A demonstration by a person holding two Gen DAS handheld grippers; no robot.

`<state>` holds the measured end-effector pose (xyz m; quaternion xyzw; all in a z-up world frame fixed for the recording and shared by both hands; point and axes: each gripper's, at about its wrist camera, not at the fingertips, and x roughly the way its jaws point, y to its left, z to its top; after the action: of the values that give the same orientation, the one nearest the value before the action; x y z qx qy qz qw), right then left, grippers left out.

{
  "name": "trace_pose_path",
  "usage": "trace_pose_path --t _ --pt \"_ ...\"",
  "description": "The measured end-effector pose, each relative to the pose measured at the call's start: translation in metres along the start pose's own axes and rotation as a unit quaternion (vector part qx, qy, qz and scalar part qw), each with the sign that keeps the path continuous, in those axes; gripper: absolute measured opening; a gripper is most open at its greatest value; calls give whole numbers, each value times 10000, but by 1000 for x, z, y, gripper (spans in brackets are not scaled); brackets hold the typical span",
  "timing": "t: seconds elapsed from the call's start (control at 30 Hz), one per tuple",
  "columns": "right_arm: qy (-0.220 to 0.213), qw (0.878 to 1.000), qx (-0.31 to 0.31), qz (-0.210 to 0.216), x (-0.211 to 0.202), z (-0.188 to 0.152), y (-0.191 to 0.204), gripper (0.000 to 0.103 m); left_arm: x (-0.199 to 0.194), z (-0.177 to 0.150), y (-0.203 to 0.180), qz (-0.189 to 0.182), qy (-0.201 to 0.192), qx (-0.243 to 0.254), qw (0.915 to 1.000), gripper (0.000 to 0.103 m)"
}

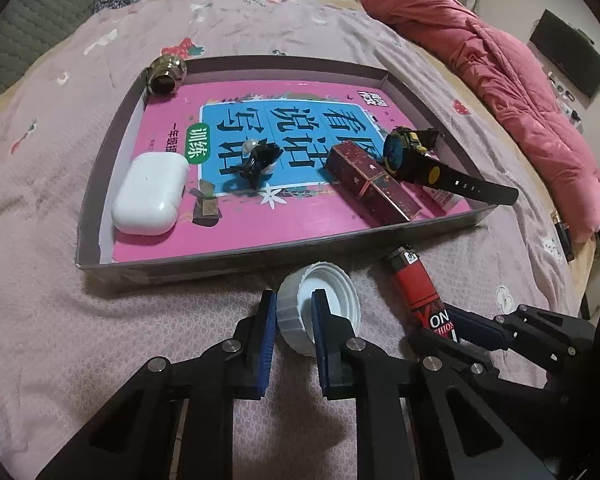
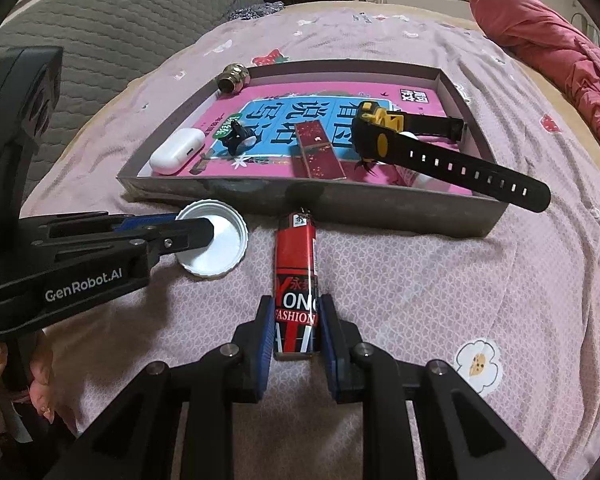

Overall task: Organize rigid objects
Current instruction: 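Lift and carry the white cap and red lighter over the tray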

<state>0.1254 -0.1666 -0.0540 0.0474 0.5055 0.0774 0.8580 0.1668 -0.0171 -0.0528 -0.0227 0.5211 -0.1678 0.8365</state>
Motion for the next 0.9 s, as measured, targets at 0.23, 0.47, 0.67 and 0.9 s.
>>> trace_pose_path --t 0.23,0.47,0.67,0.9 --pt "-114 9999 12 50 -5 -1 -1 22 -8 -4 1 3 -132 32 9999 16" --pt "-217 9997 -21 80 -10 -1 -1 22 -13 -7 2 -29 -180 30 9998 15" --pt "-228 9997 -48 83 -14 -3 0 22 -21 -10 0 -12 -241 28 9997 15" --pt "-318 9994 -57 94 -23 -1 2 22 -36 -15 -8 147 -318 159 9993 14"
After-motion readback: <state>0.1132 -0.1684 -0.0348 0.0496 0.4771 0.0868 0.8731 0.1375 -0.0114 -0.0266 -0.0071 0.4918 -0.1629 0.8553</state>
